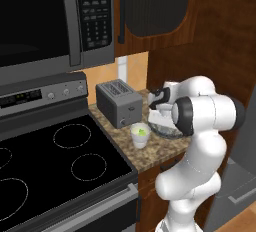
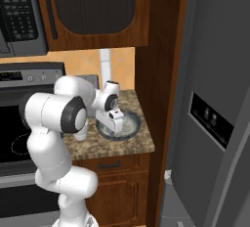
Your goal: Grab a lemon wedge from the fridge and one ice cube from the ice bowl, and put them in the glass of lemonade.
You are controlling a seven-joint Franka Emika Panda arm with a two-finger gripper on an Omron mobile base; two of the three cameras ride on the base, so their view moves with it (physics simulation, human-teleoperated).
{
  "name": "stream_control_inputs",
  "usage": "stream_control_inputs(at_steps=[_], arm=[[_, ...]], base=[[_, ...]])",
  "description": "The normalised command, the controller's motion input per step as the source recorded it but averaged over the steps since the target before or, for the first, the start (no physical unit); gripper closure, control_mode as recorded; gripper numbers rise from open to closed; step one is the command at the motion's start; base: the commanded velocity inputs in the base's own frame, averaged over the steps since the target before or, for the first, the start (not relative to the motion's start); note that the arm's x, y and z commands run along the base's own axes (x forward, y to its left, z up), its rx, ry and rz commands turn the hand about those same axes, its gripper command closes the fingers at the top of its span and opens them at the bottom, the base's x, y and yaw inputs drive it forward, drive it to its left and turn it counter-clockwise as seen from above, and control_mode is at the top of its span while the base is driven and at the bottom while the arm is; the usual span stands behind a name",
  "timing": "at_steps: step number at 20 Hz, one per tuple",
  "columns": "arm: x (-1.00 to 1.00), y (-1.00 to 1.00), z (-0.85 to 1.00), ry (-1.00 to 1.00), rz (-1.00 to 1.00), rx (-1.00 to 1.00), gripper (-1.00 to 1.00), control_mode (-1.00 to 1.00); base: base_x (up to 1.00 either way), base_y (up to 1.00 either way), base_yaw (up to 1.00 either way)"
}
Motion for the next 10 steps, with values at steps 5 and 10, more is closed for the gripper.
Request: stream_control_inputs(at_steps=[5,10], arm=[[0.23,-0.07,-0.20,-0.08,0.00,0.00,-1.00,-1.00],[0.24,-0.01,-0.12,-0.12,0.00,0.00,-1.00,-1.00]], base=[[0.00,0.00,0.00],[0.00,0.00,0.00]])
